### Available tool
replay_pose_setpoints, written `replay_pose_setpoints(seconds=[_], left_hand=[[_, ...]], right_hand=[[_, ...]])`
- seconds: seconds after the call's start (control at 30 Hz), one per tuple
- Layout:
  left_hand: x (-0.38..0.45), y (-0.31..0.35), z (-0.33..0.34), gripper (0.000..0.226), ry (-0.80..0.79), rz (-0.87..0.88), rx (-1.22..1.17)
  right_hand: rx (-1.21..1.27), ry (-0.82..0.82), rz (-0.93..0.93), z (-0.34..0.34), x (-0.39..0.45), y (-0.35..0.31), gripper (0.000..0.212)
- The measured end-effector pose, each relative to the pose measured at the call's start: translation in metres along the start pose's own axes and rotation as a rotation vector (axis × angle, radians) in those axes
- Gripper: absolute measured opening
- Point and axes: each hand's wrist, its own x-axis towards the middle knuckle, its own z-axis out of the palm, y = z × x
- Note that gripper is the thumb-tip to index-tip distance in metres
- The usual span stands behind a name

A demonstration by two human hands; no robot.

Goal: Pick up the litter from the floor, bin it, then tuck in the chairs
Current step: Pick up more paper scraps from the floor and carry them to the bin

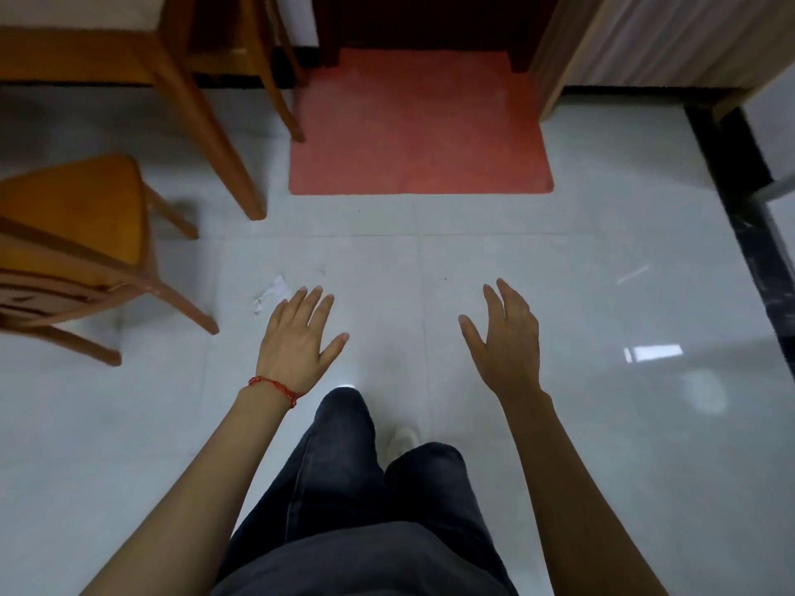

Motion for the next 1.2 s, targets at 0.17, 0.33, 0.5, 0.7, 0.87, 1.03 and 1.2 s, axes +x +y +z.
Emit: replay_pose_setpoints(seconds=[0.17, 0.33, 0.5, 0.7, 0.87, 1.03, 1.2], left_hand=[[0.04, -0.024, -0.006, 0.095, -0.049, -0.11, -0.032], [0.1, -0.065, -0.017, 0.097, -0.039, -0.214, -0.075], [0.153, -0.112, -0.039, 0.095, -0.014, -0.325, -0.102], [0.183, -0.151, -0.057, 0.093, 0.035, -0.49, -0.146], [0.186, -0.168, -0.053, 0.088, 0.069, -0.675, -0.173], [0.179, -0.176, -0.052, 0.087, 0.112, -0.903, -0.191], [0.188, -0.182, -0.033, 0.098, 0.136, -1.046, -0.26]], right_hand=[[-0.014, -0.085, -0.108, 0.02, 0.077, -0.019, 0.054], [-0.038, -0.16, -0.178, 0.043, 0.164, -0.048, 0.056], [-0.058, -0.206, -0.301, 0.061, 0.25, -0.098, 0.056], [-0.044, -0.256, -0.469, 0.08, 0.323, -0.16, 0.056], [-0.05, -0.418, -0.647, 0.112, 0.363, -0.203, 0.056], [-0.036, -0.593, -0.83, 0.146, 0.391, -0.241, 0.056], [-0.065, -0.651, -0.976, 0.188, 0.419, -0.263, 0.054]])
